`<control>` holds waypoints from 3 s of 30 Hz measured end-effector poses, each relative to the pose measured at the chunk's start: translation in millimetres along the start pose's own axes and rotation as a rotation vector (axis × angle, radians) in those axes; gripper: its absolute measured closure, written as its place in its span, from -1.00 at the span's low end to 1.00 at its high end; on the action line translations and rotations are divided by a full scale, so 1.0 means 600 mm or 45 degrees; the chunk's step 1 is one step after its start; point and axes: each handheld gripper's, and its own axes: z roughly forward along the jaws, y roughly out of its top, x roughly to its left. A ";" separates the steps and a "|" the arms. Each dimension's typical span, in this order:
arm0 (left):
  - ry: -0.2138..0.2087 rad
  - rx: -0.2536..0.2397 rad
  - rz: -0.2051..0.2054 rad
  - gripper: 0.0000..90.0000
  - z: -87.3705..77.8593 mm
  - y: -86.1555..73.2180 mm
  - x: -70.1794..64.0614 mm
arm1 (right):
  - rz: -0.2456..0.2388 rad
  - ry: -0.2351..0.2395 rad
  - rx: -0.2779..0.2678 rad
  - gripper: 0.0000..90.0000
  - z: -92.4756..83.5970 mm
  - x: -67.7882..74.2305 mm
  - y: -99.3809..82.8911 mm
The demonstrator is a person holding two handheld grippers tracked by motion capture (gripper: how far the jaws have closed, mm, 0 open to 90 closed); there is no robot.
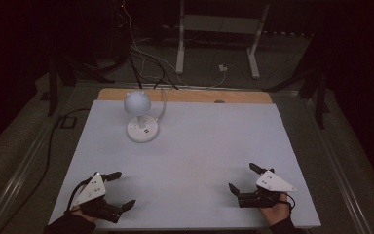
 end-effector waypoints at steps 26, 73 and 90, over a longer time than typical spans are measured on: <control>-0.040 0.024 0.019 -0.99 0.005 0.000 -0.004 | 0.018 0.045 -0.007 -1.00 0.002 0.000 0.001; -0.183 -0.018 0.074 -0.99 0.018 0.075 -0.018 | 0.036 0.028 -0.033 -1.00 -0.005 0.004 0.009; -0.112 -0.059 0.061 -0.99 0.044 0.122 0.003 | 0.043 0.036 -0.041 -1.00 -0.007 0.004 0.010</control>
